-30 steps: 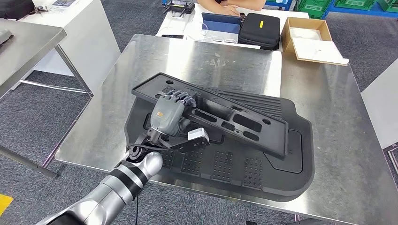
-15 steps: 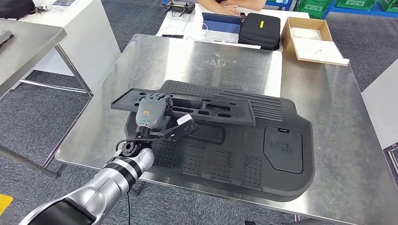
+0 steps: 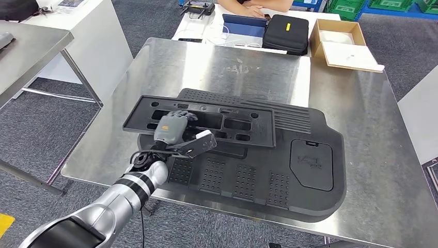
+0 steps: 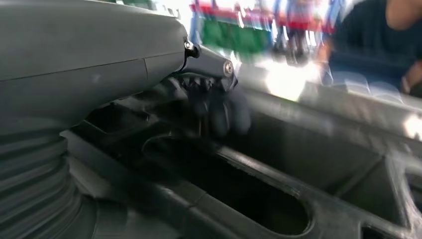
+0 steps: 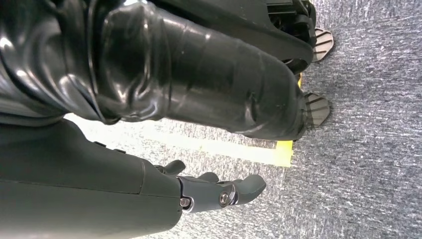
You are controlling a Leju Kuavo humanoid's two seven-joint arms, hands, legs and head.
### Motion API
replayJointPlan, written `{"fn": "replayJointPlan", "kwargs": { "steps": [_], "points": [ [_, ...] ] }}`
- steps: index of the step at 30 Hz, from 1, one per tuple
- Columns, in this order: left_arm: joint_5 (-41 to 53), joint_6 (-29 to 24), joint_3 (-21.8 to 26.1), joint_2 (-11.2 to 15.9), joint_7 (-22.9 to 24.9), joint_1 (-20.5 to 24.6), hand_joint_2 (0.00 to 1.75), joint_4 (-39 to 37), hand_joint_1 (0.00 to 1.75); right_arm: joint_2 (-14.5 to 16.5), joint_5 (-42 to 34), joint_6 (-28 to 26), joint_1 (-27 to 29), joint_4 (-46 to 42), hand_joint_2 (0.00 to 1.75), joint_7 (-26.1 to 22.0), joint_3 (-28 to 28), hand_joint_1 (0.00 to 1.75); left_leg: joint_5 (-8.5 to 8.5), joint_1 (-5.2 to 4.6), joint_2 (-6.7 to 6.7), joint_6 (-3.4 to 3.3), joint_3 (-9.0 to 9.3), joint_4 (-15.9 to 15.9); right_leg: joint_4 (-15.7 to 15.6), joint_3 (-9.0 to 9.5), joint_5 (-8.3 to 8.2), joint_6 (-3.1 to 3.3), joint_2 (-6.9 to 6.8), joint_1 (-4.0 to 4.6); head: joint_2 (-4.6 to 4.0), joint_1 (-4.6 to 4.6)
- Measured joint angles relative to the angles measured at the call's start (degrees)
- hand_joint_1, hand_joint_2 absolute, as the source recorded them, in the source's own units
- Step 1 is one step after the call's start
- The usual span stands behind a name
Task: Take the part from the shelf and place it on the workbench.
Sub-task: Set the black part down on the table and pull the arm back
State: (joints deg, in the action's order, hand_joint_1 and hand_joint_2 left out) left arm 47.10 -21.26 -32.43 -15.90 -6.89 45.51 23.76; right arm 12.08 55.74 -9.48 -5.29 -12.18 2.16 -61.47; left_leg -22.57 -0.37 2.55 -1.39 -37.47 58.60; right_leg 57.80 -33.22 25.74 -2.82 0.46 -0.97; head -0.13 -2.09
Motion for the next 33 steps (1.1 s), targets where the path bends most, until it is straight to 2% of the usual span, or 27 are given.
{"fn": "replayJointPlan", "kwargs": {
  "steps": [4, 11, 17, 22, 26, 28, 30, 32, 33],
  "points": [
    [-4.93, 12.57, 0.72, -0.32, -2.99, 1.32, 1.75, 2.2, 0.0, -0.16, -0.55, 0.46, 0.01, -0.01, 0.0, -0.06, -0.04, 0.0, 0.01, -0.02, 0.02, 0.0, -0.01, 0.01, 0.0, 0.0, 0.0, 0.0, -0.01, -0.01, 0.0, 0.02],
    [-13.78, 23.87, 0.7, -0.27, -6.71, 3.14, 1.75, 8.47, 0.0, -0.36, -1.55, 0.63, 0.05, -0.01, 0.0, -0.09, -0.3, 0.0, 0.0, -0.03, 0.02, -0.01, -0.02, 0.01, 0.0, 0.01, 0.0, 0.0, -0.02, -0.02, 0.0, 0.0],
    [-20.12, 28.32, -0.33, 0.32, -7.73, 3.53, 1.75, 13.3, 0.0, -0.41, -1.99, 0.54, 0.05, 0.0, 0.0, -0.32, -0.93, 0.0, 0.0, -0.03, 0.02, 0.0, -0.01, 0.0, 0.0, 0.01, 0.0, 0.0, -0.02, -0.01, 0.0, 0.01],
    [-22.39, 29.18, -1.63, 1.07, -7.78, 3.63, 1.75, 16.06, 0.0, -0.43, -2.15, 0.52, 0.06, 0.0, 0.0, -0.48, -1.38, 0.0, -0.03, -0.05, 0.02, -0.04, -0.05, 0.06, -0.05, 0.03, -0.02, -0.03, -0.02, -0.06, 0.0, 0.01],
    [-24.05, 28.58, -2.25, 2.0, -7.98, 3.65, 1.75, 18.07, 0.0, -0.31, -2.27, 0.51, 0.06, 0.01, 0.0, -0.7, -1.61, 0.0, -0.3, -0.26, 0.04, -0.78, -0.17, 0.48, -0.31, 0.13, -0.2, -0.38, -0.02, -0.44, 0.0, -0.03],
    [-24.63, 28.03, -2.51, 2.45, -8.35, 3.65, 1.75, 19.04, 0.0, -0.3, -2.28, 0.5, 0.08, 0.01, 0.0, -0.79, -1.65, 0.0, 0.28, 0.04, -0.05, -1.14, 0.16, -0.27, -0.26, 0.07, -0.09, -0.64, -0.04, -0.23, 0.0, -0.02],
    [-25.09, 27.47, -2.74, 2.73, -8.88, 3.6, 1.75, 19.83, 0.0, -0.32, -2.28, 0.49, 0.09, 0.01, 0.0, -0.84, -1.68, 0.0, 1.09, 0.59, -0.17, -1.52, 0.49, -1.3, 2.24, -0.99, 1.76, -0.67, -0.09, -0.05, 0.0, 0.15],
    [-25.43, 26.68, -3.01, 3.01, -9.38, 3.25, 1.75, 20.56, 0.0, -0.36, -2.29, 0.46, 0.08, 0.01, 0.0, -0.87, -1.75, 0.0, 1.48, 0.88, -0.22, -1.63, 0.28, -1.6, 8.98, -3.72, 5.3, -0.58, -0.12, -0.21, 0.0, 0.37],
    [-25.54, 26.23, -3.16, 3.19, -9.57, 2.89, 1.75, 20.98, 0.0, -0.4, -2.31, 0.41, 0.09, 0.01, 0.0, -0.87, -1.82, 0.0, 1.62, 0.96, -0.22, -1.53, 0.04, -1.59, 12.62, -5.15, 6.75, -0.78, -0.12, -0.38, 0.0, 0.44]
  ]
}}
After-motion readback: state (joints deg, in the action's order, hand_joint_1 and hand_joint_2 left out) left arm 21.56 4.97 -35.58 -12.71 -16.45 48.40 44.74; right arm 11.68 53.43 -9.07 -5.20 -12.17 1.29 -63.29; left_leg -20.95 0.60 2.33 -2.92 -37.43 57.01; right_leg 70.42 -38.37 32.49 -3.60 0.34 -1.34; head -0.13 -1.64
